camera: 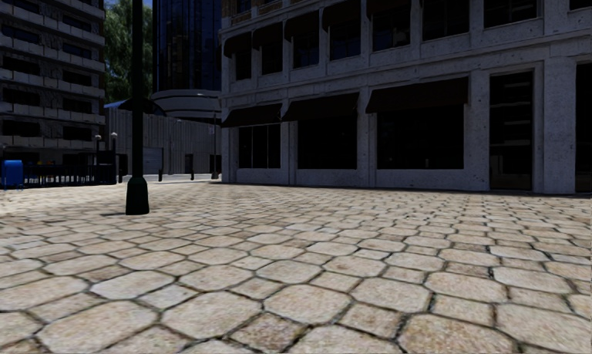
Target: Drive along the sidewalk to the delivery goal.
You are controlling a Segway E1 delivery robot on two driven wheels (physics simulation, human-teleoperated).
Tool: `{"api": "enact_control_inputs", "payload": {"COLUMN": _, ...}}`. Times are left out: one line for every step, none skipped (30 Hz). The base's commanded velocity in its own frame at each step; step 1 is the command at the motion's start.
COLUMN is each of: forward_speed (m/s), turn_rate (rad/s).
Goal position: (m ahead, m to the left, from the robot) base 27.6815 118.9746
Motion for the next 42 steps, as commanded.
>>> {"api": "enact_control_inputs", "payload": {"forward_speed": 0.79, "turn_rate": 0.71}}
{"api": "enact_control_inputs", "payload": {"forward_speed": 0.79, "turn_rate": 0.71}}
{"api": "enact_control_inputs", "payload": {"forward_speed": 0.79, "turn_rate": 0.71}}
{"api": "enact_control_inputs", "payload": {"forward_speed": 0.79, "turn_rate": 0.71}}
{"api": "enact_control_inputs", "payload": {"forward_speed": 0.79, "turn_rate": 0.71}}
{"api": "enact_control_inputs", "payload": {"forward_speed": 0.79, "turn_rate": 0.71}}
{"api": "enact_control_inputs", "payload": {"forward_speed": 0.79, "turn_rate": 0.70}}
{"api": "enact_control_inputs", "payload": {"forward_speed": 0.79, "turn_rate": 0.64}}
{"api": "enact_control_inputs", "payload": {"forward_speed": 0.79, "turn_rate": 0.64}}
{"api": "enact_control_inputs", "payload": {"forward_speed": 0.79, "turn_rate": 0.62}}
{"api": "enact_control_inputs", "payload": {"forward_speed": 0.79, "turn_rate": 0.61}}
{"api": "enact_control_inputs", "payload": {"forward_speed": 0.79, "turn_rate": 0.60}}
{"api": "enact_control_inputs", "payload": {"forward_speed": 0.79, "turn_rate": 0.60}}
{"api": "enact_control_inputs", "payload": {"forward_speed": 0.79, "turn_rate": 0.60}}
{"api": "enact_control_inputs", "payload": {"forward_speed": 0.79, "turn_rate": 0.60}}
{"api": "enact_control_inputs", "payload": {"forward_speed": 0.79, "turn_rate": 0.60}}
{"api": "enact_control_inputs", "payload": {"forward_speed": 0.79, "turn_rate": 0.60}}
{"api": "enact_control_inputs", "payload": {"forward_speed": 0.79, "turn_rate": 0.60}}
{"api": "enact_control_inputs", "payload": {"forward_speed": 0.79, "turn_rate": 0.60}}
{"api": "enact_control_inputs", "payload": {"forward_speed": 0.79, "turn_rate": 0.60}}
{"api": "enact_control_inputs", "payload": {"forward_speed": 0.79, "turn_rate": 0.60}}
{"api": "enact_control_inputs", "payload": {"forward_speed": 0.79, "turn_rate": 0.60}}
{"api": "enact_control_inputs", "payload": {"forward_speed": 0.79, "turn_rate": 0.60}}
{"api": "enact_control_inputs", "payload": {"forward_speed": 0.79, "turn_rate": 0.60}}
{"api": "enact_control_inputs", "payload": {"forward_speed": 0.79, "turn_rate": 0.60}}
{"api": "enact_control_inputs", "payload": {"forward_speed": 0.79, "turn_rate": 0.60}}
{"api": "enact_control_inputs", "payload": {"forward_speed": 0.79, "turn_rate": 0.60}}
{"api": "enact_control_inputs", "payload": {"forward_speed": 0.79, "turn_rate": 0.60}}
{"api": "enact_control_inputs", "payload": {"forward_speed": 0.79, "turn_rate": 0.60}}
{"api": "enact_control_inputs", "payload": {"forward_speed": 0.79, "turn_rate": 0.60}}
{"api": "enact_control_inputs", "payload": {"forward_speed": 0.79, "turn_rate": 0.60}}
{"api": "enact_control_inputs", "payload": {"forward_speed": 0.79, "turn_rate": 0.60}}
{"api": "enact_control_inputs", "payload": {"forward_speed": 0.79, "turn_rate": 0.60}}
{"api": "enact_control_inputs", "payload": {"forward_speed": 0.79, "turn_rate": 0.60}}
{"api": "enact_control_inputs", "payload": {"forward_speed": 0.79, "turn_rate": 0.60}}
{"api": "enact_control_inputs", "payload": {"forward_speed": 0.79, "turn_rate": 0.60}}
{"api": "enact_control_inputs", "payload": {"forward_speed": 0.79, "turn_rate": 0.60}}
{"api": "enact_control_inputs", "payload": {"forward_speed": 0.79, "turn_rate": 0.56}}
{"api": "enact_control_inputs", "payload": {"forward_speed": 0.79, "turn_rate": 0.42}}
{"api": "enact_control_inputs", "payload": {"forward_speed": 0.79, "turn_rate": 0.36}}
{"api": "enact_control_inputs", "payload": {"forward_speed": 0.79, "turn_rate": 0.36}}
{"api": "enact_control_inputs", "payload": {"forward_speed": 0.79, "turn_rate": 0.35}}
